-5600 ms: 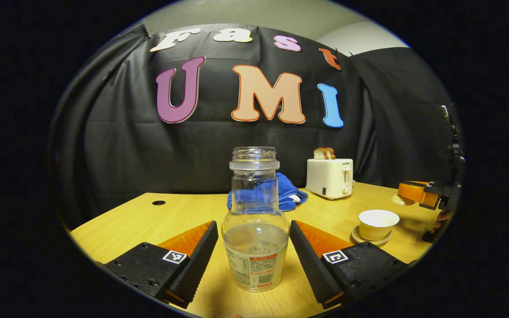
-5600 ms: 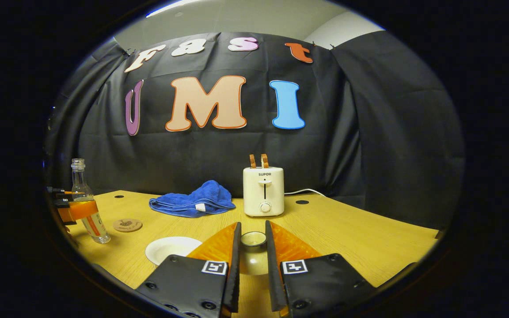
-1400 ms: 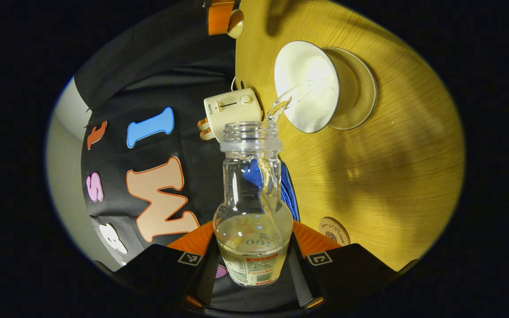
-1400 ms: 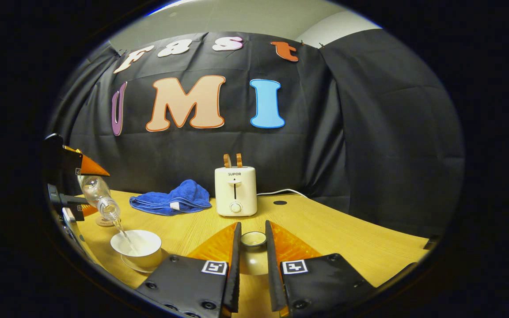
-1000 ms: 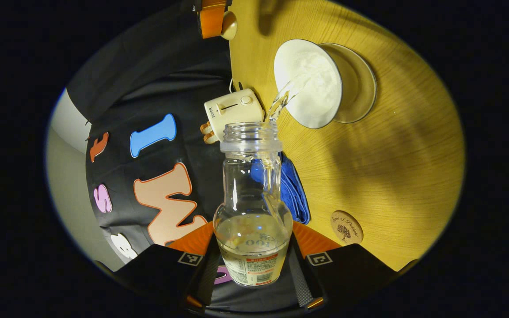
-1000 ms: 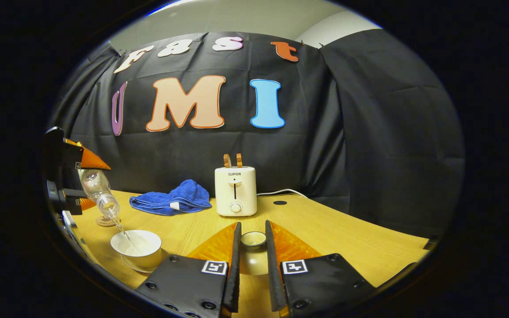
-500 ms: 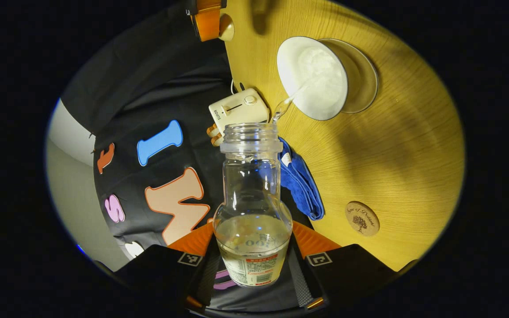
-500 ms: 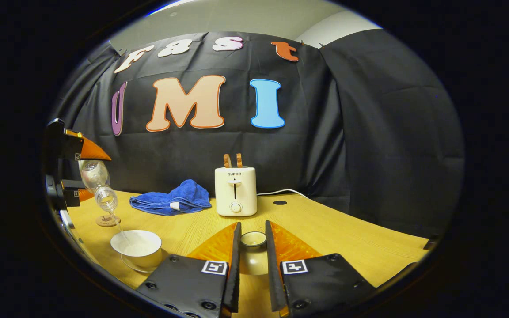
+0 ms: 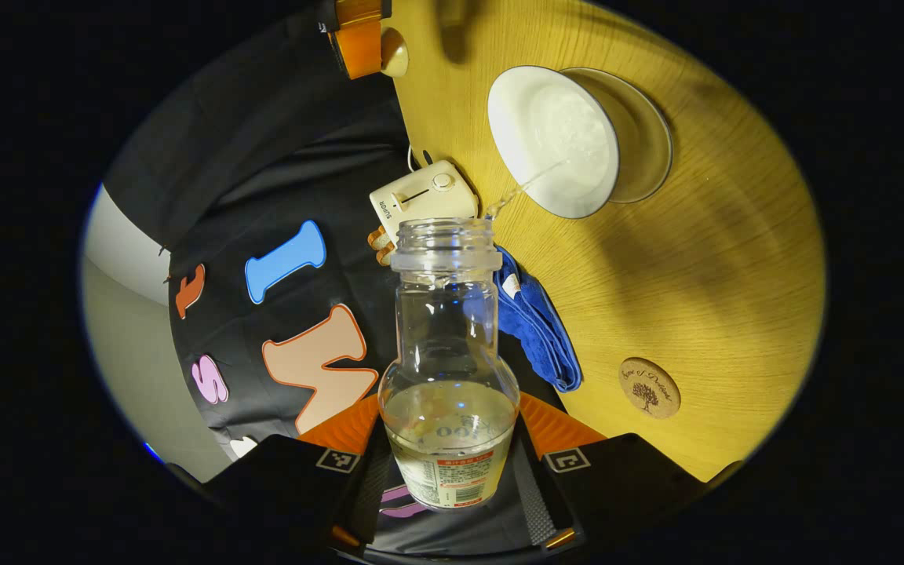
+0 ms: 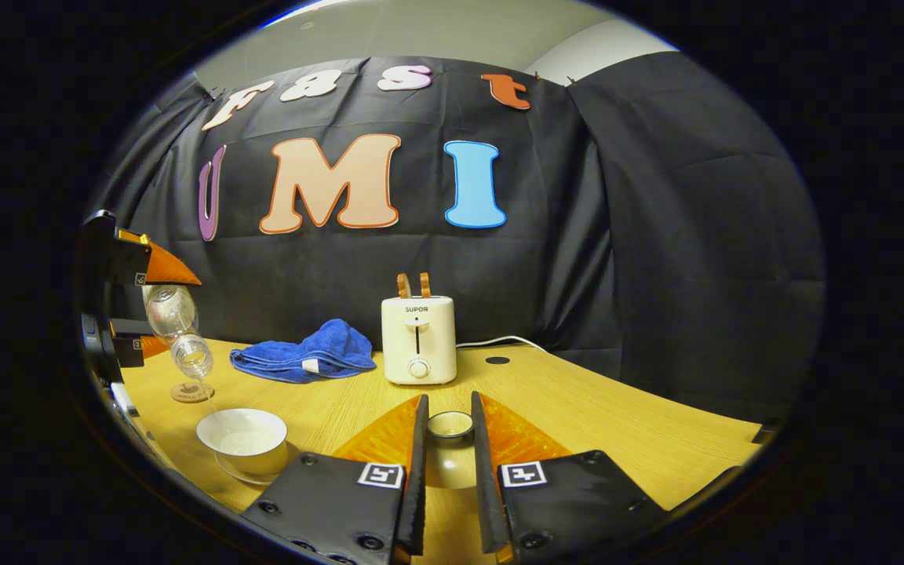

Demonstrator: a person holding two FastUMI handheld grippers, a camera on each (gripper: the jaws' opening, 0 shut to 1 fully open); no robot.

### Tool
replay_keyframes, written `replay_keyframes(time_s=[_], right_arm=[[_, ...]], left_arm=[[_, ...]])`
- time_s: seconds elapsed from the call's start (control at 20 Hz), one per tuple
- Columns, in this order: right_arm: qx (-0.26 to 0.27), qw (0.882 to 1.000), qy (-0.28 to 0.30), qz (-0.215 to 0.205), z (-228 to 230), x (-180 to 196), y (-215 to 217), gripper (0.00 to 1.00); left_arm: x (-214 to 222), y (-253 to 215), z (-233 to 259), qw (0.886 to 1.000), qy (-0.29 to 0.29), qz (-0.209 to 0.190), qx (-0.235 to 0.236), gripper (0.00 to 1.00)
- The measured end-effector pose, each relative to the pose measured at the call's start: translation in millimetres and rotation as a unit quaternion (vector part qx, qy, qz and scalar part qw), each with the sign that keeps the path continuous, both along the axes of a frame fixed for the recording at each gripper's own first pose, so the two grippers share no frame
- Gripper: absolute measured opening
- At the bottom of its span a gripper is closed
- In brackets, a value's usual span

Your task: Open the teacup lid with one hand, grasp the water bottle and pour water into the teacup with the other hand; after pouring, place the water bottle on the coaster and then close the teacup lid.

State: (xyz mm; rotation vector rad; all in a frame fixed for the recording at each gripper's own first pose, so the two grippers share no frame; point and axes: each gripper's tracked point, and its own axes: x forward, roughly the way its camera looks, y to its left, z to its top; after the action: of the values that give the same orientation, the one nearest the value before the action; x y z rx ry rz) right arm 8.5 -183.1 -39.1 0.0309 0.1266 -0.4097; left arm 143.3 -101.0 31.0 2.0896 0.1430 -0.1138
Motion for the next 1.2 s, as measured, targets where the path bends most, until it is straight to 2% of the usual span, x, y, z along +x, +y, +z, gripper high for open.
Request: replay_keyframes(time_s=[0.2,0.3,0.4,0.5,0.65,0.8,0.9,0.95,1.0,1.15,1.2], right_arm=[[0.000,1.000,0.000,0.000,0,0,0,0.31],[0.000,1.000,0.000,0.000,0,0,0,0.31],[0.000,1.000,0.000,0.000,0,0,0,0.31],[0.000,1.000,0.000,0.000,1,0,0,0.31],[-0.001,1.000,-0.001,0.000,1,0,0,0.31],[0.000,1.000,0.000,0.001,0,0,0,0.31],[0.000,1.000,-0.001,0.001,1,0,1,0.31],[0.000,1.000,-0.001,0.001,1,0,1,0.31],[-0.001,1.000,-0.001,0.002,1,0,1,0.31],[-0.001,1.000,-0.001,0.002,1,0,1,0.31],[-0.001,1.000,-0.001,0.002,0,0,1,0.31]], left_arm=[[-3,14,-21,0.994,0.019,0.029,-0.100,0.67],[-3,13,-28,0.989,0.021,0.029,-0.140,0.70],[-3,18,-35,0.978,0.020,0.036,-0.206,0.69],[-3,19,-40,0.955,0.017,0.043,-0.292,0.67],[-2,33,-47,0.913,0.013,0.069,-0.402,0.69],[-1,57,-48,0.870,-0.002,0.096,-0.483,0.69],[-2,65,-46,0.825,-0.012,0.099,-0.557,0.69],[-4,71,-42,0.804,-0.020,0.099,-0.587,0.66],[-5,75,-37,0.778,-0.029,0.099,-0.620,0.69],[-2,86,-25,0.712,-0.051,0.091,-0.695,0.69],[-1,90,-21,0.694,-0.057,0.087,-0.712,0.69]])
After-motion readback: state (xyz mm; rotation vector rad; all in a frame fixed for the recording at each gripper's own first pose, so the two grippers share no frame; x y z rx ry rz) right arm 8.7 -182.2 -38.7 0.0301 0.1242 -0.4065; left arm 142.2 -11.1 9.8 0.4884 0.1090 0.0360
